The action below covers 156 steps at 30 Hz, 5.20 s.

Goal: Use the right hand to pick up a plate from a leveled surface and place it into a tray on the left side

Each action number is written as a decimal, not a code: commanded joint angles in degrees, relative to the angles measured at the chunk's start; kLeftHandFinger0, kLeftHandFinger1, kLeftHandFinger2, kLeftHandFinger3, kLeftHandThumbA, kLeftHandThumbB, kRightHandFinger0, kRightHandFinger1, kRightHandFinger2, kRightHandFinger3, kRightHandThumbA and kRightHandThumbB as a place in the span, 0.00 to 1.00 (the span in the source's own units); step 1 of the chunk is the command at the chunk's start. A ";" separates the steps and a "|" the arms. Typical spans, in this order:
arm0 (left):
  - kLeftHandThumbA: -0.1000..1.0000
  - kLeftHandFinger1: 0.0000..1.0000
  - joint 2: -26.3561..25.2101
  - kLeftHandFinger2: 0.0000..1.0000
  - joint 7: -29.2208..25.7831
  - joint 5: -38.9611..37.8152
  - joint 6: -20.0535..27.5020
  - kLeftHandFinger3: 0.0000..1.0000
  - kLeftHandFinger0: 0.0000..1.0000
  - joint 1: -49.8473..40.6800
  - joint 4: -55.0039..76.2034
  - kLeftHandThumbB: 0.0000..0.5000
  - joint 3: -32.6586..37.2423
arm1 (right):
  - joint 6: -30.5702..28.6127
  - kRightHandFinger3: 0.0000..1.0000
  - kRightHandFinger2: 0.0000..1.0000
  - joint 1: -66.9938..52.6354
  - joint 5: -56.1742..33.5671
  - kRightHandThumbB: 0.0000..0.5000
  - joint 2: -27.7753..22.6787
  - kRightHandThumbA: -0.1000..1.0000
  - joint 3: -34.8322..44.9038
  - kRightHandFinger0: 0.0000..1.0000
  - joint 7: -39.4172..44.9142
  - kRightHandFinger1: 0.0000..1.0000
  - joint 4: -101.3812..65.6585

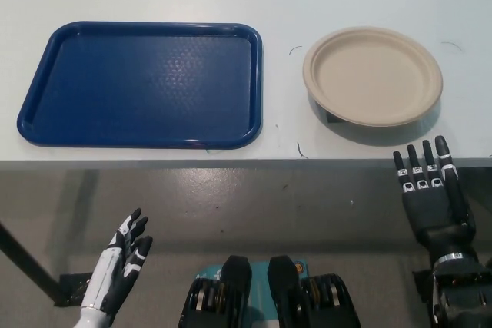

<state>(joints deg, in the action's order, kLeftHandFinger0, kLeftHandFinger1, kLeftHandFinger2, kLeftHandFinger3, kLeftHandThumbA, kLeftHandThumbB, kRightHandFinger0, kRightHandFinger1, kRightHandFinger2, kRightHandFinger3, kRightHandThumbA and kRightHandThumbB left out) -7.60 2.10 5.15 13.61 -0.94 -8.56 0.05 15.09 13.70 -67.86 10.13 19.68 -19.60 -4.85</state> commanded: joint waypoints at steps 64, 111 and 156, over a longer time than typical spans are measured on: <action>0.88 1.00 -0.60 1.00 0.60 0.39 1.66 1.00 1.00 -0.45 0.66 0.36 0.47 | 2.38 0.57 0.45 25.69 6.57 0.00 -3.08 0.83 3.50 0.00 -9.08 0.03 31.07; 0.91 1.00 -1.58 1.00 1.89 1.23 1.12 1.00 1.00 1.62 0.06 0.30 0.84 | 10.73 0.88 0.63 20.84 23.29 0.00 3.65 0.28 -15.24 0.00 -8.83 0.33 -10.84; 0.92 1.00 -2.36 1.00 3.71 1.96 -0.07 1.00 1.00 2.31 0.08 0.53 4.33 | -8.54 1.00 1.00 71.36 40.04 0.91 4.92 1.00 -14.18 1.00 10.62 1.00 80.02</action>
<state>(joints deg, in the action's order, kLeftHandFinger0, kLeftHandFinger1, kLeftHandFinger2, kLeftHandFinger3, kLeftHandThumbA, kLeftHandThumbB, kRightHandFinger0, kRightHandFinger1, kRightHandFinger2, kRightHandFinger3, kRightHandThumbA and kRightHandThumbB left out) -8.72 4.75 6.90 12.69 0.23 -9.46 3.99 11.49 80.62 -31.06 15.75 5.21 -14.35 75.56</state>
